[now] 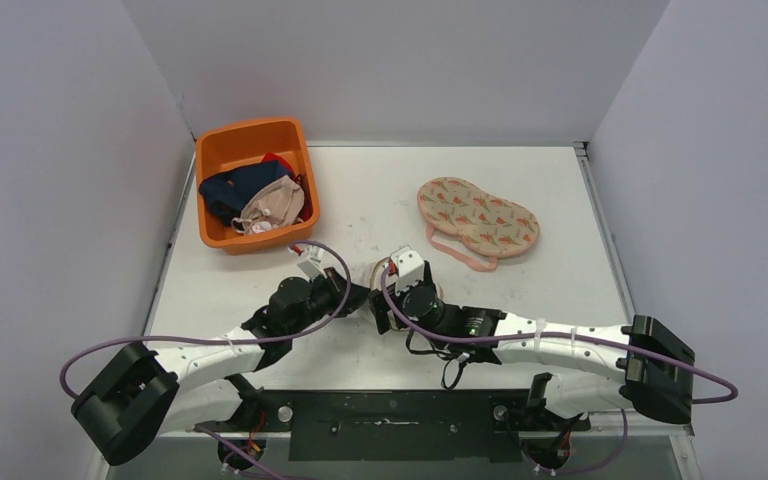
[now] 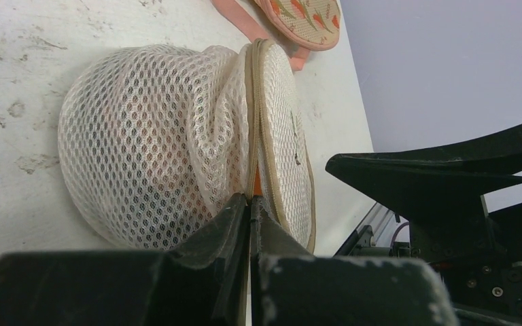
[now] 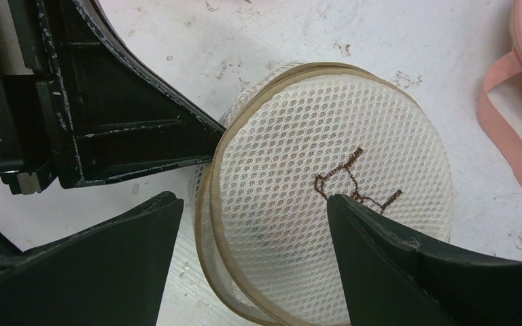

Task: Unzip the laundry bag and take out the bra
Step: Open the laundry bag at the center of the board.

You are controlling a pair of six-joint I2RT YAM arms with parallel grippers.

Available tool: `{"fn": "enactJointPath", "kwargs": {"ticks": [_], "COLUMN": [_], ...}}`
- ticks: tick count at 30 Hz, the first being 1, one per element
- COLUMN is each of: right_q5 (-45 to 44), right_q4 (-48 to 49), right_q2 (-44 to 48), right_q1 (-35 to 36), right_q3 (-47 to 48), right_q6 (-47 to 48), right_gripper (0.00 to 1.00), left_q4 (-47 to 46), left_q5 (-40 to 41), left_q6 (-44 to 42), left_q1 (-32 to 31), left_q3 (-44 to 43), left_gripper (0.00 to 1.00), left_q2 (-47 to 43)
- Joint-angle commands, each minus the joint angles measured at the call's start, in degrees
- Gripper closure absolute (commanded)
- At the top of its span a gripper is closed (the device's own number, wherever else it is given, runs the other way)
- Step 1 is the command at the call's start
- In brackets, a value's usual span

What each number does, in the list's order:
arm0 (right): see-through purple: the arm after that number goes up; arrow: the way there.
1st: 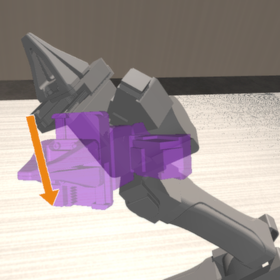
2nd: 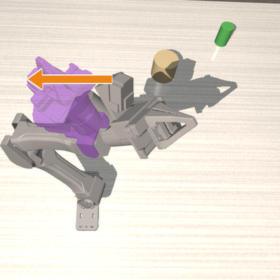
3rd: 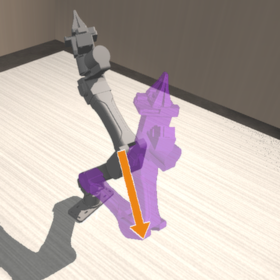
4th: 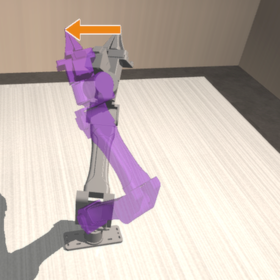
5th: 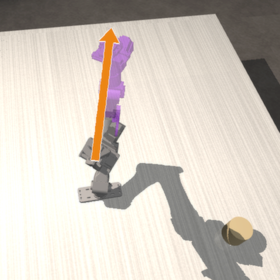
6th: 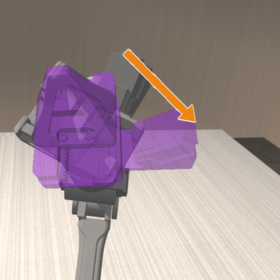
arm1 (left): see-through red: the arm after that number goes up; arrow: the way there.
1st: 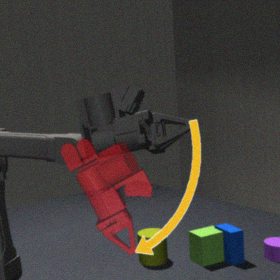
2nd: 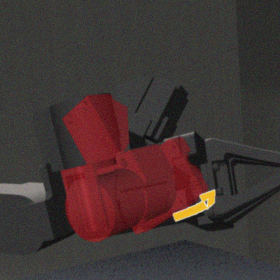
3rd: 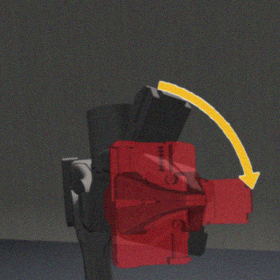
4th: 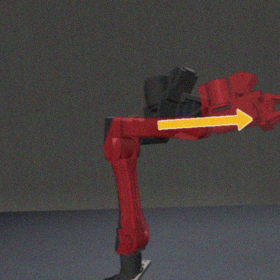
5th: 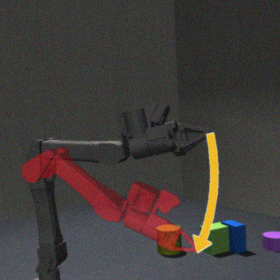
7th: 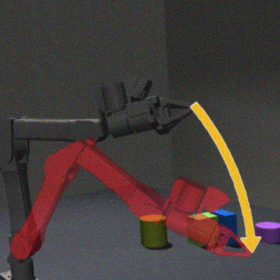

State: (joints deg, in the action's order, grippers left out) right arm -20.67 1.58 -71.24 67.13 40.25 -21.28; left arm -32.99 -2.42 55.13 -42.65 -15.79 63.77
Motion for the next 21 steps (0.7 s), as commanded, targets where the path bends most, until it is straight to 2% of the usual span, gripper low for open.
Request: {"fn": "enactJointPath", "kwargs": {"ticks": [1, 7, 11, 18, 21], "right_q5": [-6.4, -9.7, -11.4, -15.1, -15.7], "right_q4": [1.4, -0.6, -1.4, -3.4, -5.2], "right_q2": [0.3, -2.8, -4.5, -1.4, 1.6], "right_q1": [1.5, 2.4, 3.2, 4.9, 5.1], "right_q3": [0.0, 2.1, 3.0, 3.3, 3.6], "right_q6": [0.6, 0.7, 0.5, 0.6, 0.5], "right_gripper": [0.21, 0.28, 0.37, 0.71, 0.80], "left_q4": [-6.0, -5.9, -5.5, -4.0, -1.4], "left_q5": [-2.7, -2.8, -2.6, -2.3, -0.7], "left_q6": [1.1, 1.3, 1.1, 0.7, 0.0], "left_q1": [0.2, 0.1, 0.1, 0.1, 0.3], "left_q3": [-2.5, -2.4, -2.4, -2.2, -2.2], "left_gripper": [1.00, 1.00, 1.00, 1.00, 1.00], "left_q2": [1.0, 0.5, 0.1, -0.7, -2.2]}}
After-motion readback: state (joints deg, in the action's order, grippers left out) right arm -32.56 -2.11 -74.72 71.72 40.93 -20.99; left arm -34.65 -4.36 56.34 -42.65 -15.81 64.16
